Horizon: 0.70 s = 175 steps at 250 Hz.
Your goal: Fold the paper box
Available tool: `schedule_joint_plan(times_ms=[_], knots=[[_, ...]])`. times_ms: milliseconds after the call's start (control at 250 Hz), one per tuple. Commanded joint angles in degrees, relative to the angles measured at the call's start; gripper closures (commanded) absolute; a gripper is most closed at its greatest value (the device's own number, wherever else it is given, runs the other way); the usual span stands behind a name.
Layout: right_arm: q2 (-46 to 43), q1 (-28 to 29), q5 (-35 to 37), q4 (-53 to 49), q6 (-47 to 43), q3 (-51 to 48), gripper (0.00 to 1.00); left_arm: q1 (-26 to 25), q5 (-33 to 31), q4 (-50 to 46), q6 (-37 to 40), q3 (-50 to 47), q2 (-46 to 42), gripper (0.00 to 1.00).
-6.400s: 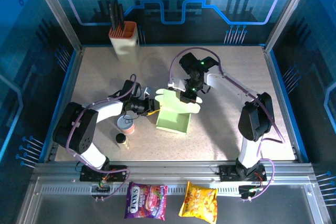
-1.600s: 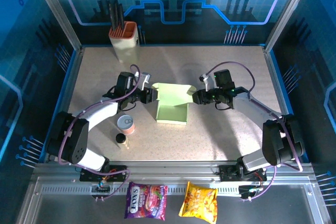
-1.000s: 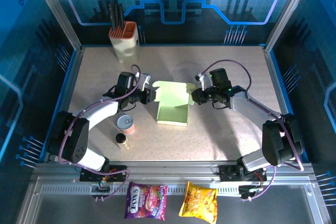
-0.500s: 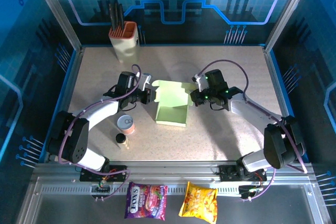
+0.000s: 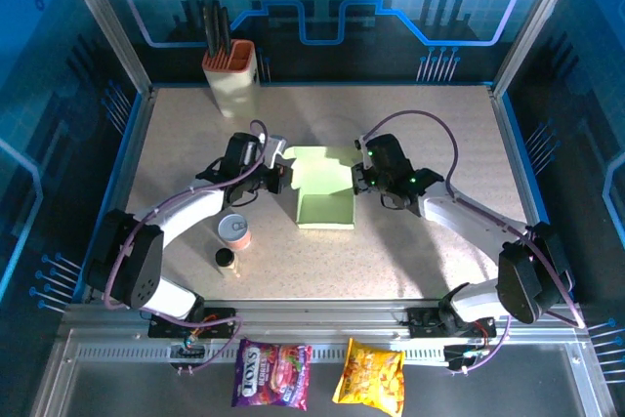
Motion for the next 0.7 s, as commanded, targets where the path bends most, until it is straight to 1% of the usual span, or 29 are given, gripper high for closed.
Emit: schedule_joint_plan(times_ms=[0,184,360,695], knots=[[-1.72,2.1,7.92,5.91,5.52,-1.6,1.0,-0.77,-2.89,3.35,-1.82,0.3,-2.22,0.96],[2.15,3.88,13.44,7.81,9.18,0.14,1.0,-2.08,-4.62,6.76,-2.87,0.76,-1.13,0.98],[6.01,5.65,21.24,10.6,12.03,1.82,1.0,-3.08,-5.65,10.98,-3.31,1.35,1.49,0.97],[11.72,7.06,25.16,16.97,11.64,2.88,1.0,-3.85,-8.23,17.12,-2.17,2.86,7.22,0.96]])
